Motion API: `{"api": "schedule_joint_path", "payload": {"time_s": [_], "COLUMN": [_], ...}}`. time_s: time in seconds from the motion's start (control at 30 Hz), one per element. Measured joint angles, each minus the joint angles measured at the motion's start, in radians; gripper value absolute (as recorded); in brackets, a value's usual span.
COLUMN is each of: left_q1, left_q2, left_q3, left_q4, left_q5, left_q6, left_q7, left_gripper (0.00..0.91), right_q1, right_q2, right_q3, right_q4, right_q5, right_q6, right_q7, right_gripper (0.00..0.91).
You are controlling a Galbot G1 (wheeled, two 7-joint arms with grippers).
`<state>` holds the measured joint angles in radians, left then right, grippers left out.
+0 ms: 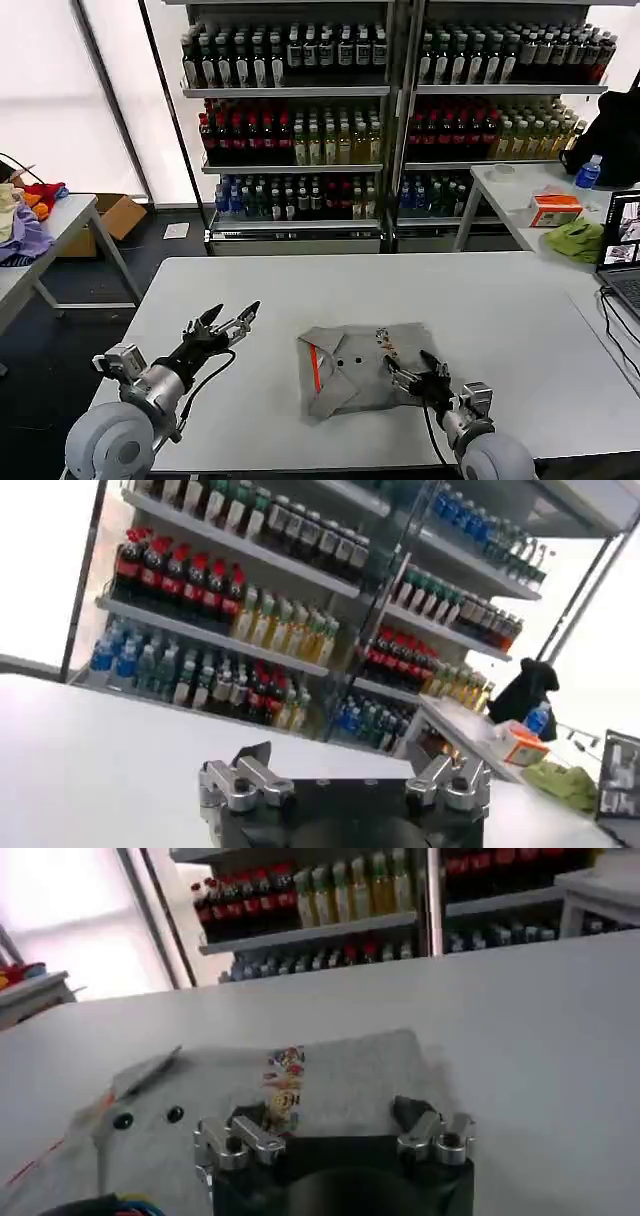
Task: Fold and organize the clothes.
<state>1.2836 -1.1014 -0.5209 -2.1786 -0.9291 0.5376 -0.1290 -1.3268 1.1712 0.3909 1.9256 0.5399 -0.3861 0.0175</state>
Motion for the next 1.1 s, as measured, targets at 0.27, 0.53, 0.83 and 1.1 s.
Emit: {"api": "schedule_joint_path", "payload": {"time_s": [0.27,0.53,0.83,1.1], "left_q1": [0.005,0.049,0.133,0.203], "left_q2": [-0.005,-0.038,-0.1,-0.155], "left_q3": [-0.004,-0.013,-0.044,-0.075], "left_q4": [-0.004,-0.047,-0.08,-0.094], "left_q5": [0.017,0.099,0.244,0.373], "left_q6": [-0.007,-0.034,-0.081,-0.12], "left_q7": [0.015,0.067,0.145,0.224], "left_gripper": [0.907,0.907,0.907,0.907], "right_q1": [0.007,-0.054,-0.135,-0.176], "right_q2": [-0.009,-0.004,-0.001,-0.003], "right_q3": [0.083,0.205,0.299,0.32], "right_q4": [0.123,0.2,0.215,0.186], "right_q5": [-0.03,-0.064,-0.081,-0.088], "right_q6": [0.094,0.165,0.237,0.285], "right_q7": [-0.016,-0.06,-0.106,-0.135], "right_gripper": [0.907,0.907,0.907,0.907]}}
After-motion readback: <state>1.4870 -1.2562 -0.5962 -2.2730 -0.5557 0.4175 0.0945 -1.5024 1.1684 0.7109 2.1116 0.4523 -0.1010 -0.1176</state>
